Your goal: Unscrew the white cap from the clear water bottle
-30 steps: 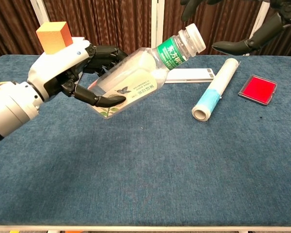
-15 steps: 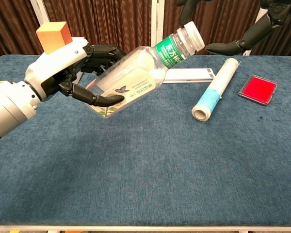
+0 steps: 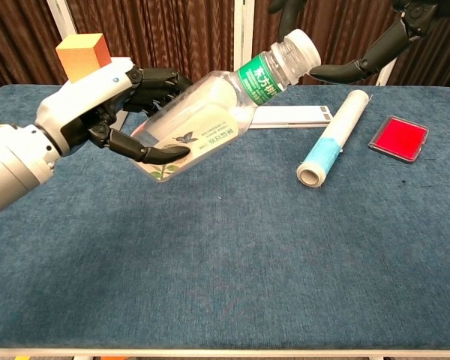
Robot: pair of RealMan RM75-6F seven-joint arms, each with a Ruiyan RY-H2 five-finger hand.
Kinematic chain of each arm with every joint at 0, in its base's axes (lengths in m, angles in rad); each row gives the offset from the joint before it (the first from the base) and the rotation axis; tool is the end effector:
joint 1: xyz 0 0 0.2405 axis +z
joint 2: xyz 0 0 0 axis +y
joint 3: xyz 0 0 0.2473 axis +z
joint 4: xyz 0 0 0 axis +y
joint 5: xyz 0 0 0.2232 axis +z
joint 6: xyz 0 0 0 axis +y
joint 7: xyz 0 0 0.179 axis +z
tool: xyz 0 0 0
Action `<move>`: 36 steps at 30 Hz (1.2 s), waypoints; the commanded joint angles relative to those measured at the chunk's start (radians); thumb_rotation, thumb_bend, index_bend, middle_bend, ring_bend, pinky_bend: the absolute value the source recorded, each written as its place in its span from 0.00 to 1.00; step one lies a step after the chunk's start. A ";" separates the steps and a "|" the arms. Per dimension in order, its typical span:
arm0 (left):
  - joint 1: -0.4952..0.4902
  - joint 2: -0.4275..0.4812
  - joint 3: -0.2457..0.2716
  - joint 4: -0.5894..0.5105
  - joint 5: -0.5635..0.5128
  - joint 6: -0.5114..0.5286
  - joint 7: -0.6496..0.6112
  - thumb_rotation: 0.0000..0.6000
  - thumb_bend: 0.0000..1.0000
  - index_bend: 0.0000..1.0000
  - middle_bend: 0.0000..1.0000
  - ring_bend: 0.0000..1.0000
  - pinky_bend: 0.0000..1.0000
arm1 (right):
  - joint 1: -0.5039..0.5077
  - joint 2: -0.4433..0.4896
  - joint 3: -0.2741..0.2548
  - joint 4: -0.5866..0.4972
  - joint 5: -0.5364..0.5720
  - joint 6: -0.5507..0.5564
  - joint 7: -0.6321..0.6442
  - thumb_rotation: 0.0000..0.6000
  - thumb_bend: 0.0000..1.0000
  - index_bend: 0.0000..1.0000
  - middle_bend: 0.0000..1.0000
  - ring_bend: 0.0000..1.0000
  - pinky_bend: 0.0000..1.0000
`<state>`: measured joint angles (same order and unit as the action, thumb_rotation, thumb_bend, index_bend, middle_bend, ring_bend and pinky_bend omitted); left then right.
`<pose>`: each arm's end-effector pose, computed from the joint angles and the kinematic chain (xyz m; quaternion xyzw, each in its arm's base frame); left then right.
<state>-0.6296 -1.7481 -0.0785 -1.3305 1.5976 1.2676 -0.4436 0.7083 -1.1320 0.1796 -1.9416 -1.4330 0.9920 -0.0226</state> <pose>-0.0965 0.3071 -0.0655 -0.6169 -0.4816 -0.5973 0.1751 -0.0614 -0.3170 0.0551 0.7562 -0.3551 0.4780 0.2714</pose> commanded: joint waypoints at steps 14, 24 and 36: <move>0.009 0.026 0.016 0.039 -0.014 -0.025 0.032 1.00 0.39 0.45 0.48 0.40 0.50 | -0.015 0.028 0.011 -0.011 0.024 0.026 -0.005 1.00 0.27 0.48 0.19 0.00 0.00; 0.010 0.098 0.017 0.085 -0.203 -0.232 0.465 1.00 0.38 0.44 0.44 0.36 0.39 | -0.039 0.095 -0.030 0.009 0.067 -0.035 0.029 1.00 0.27 0.48 0.18 0.00 0.00; 0.043 0.159 -0.004 -0.060 -0.355 -0.247 0.714 1.00 0.22 0.09 0.14 0.06 0.20 | 0.044 -0.017 -0.065 0.136 0.128 -0.199 -0.056 1.00 0.28 0.48 0.17 0.00 0.00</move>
<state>-0.6022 -1.6124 -0.0787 -1.3620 1.2514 1.0015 0.2599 0.7309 -1.1156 0.1203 -1.8358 -1.3233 0.8186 -0.0519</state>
